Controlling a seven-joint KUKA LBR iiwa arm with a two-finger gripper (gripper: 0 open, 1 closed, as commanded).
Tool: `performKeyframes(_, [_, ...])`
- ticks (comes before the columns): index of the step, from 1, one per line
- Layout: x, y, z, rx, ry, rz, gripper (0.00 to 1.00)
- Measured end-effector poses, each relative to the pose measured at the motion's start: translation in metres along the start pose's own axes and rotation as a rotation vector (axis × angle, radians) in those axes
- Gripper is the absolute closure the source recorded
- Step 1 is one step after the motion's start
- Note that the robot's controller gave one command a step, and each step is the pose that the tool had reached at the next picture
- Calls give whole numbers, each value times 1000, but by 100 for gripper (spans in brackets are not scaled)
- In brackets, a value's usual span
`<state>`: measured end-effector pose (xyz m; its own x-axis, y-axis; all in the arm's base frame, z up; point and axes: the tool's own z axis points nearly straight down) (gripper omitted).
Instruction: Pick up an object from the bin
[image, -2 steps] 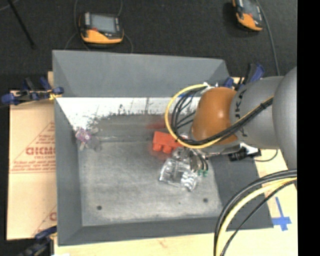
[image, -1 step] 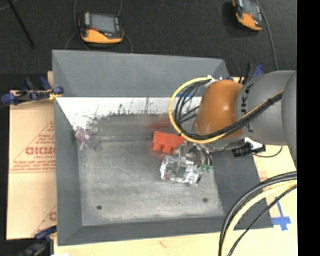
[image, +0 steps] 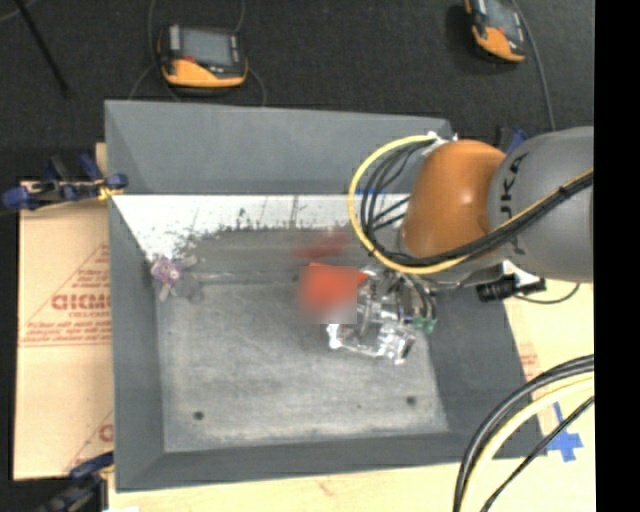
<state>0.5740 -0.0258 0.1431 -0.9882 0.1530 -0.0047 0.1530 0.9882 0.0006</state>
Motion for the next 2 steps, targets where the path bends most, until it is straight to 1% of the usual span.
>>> performKeyframes(1, [-1, 0, -6, 0, 1, 1, 100])
performKeyframes(2, [-2, -1, -45, 0, -1, 1, 100])
